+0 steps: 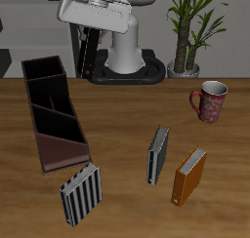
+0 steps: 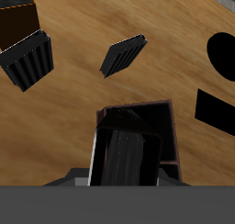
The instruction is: Place the black book into the right desk caddy's left compartment
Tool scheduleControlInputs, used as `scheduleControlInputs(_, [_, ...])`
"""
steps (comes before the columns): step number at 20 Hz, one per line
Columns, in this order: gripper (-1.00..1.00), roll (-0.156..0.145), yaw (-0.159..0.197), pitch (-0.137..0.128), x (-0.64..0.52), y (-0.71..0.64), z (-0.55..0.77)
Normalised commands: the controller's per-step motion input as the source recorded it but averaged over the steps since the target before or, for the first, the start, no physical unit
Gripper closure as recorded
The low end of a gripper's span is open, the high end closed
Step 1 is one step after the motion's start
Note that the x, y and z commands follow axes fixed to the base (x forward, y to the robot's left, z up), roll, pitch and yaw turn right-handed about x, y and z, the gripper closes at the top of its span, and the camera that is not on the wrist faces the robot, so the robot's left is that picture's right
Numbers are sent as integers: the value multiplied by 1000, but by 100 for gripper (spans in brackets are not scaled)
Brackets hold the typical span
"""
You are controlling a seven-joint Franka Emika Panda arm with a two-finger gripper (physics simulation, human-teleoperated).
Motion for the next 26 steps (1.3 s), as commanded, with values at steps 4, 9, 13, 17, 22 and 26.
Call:
scheduleControlInputs(4, [100, -57, -6, -5, -29, -288, 58])
scheduleControlInputs(9, [100, -49, 4, -2, 22, -235, 4])
scheduleControlInputs(13, [100, -64, -51, 12, 105, -251, 37])
scheduleControlInputs(17, [100, -36, -45, 8, 153, -113, 40])
scheduleControlInputs(22, [100, -10, -33, 2, 131, -4, 19])
scheduleControlInputs(26, [100, -9, -23, 8, 122, 5, -12])
